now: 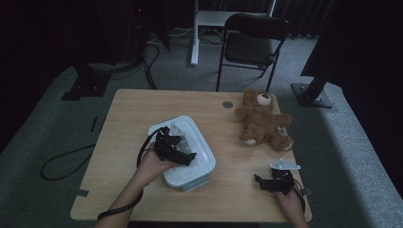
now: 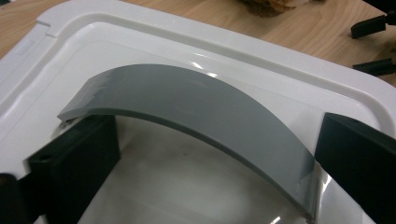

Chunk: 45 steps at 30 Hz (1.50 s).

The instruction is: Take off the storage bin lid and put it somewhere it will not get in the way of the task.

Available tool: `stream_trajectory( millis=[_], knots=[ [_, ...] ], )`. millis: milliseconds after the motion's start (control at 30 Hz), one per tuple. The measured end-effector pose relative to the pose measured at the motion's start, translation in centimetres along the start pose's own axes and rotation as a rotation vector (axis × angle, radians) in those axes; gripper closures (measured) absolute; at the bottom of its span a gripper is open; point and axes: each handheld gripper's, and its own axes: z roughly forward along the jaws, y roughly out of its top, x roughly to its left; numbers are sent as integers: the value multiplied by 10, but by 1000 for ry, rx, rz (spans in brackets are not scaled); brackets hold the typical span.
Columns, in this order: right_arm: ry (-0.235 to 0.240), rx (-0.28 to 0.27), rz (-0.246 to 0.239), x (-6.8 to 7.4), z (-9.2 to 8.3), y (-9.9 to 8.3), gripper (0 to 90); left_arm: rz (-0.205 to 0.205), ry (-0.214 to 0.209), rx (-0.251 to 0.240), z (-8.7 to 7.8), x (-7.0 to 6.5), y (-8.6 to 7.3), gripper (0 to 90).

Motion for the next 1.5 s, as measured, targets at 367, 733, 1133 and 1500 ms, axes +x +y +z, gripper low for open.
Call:
stream_trajectory(
  millis=[367, 733, 1133, 1500],
  knots=[
    [-23, 4, 24, -1, -1, -1, 134, -10, -28, -22, -4, -1, 0, 179],
    [-23, 3, 24, -1, -1, -1, 134, -22, -75, -23, -5, -2, 2, 378],
    [-23, 4, 24, -1, -1, -1, 135, -71, -172, -86, -8, 3, -5, 538],
    [-23, 3, 25, -1, -1, -1, 136, -53, -192, -130, -23, -4, -2, 647]
  ],
)
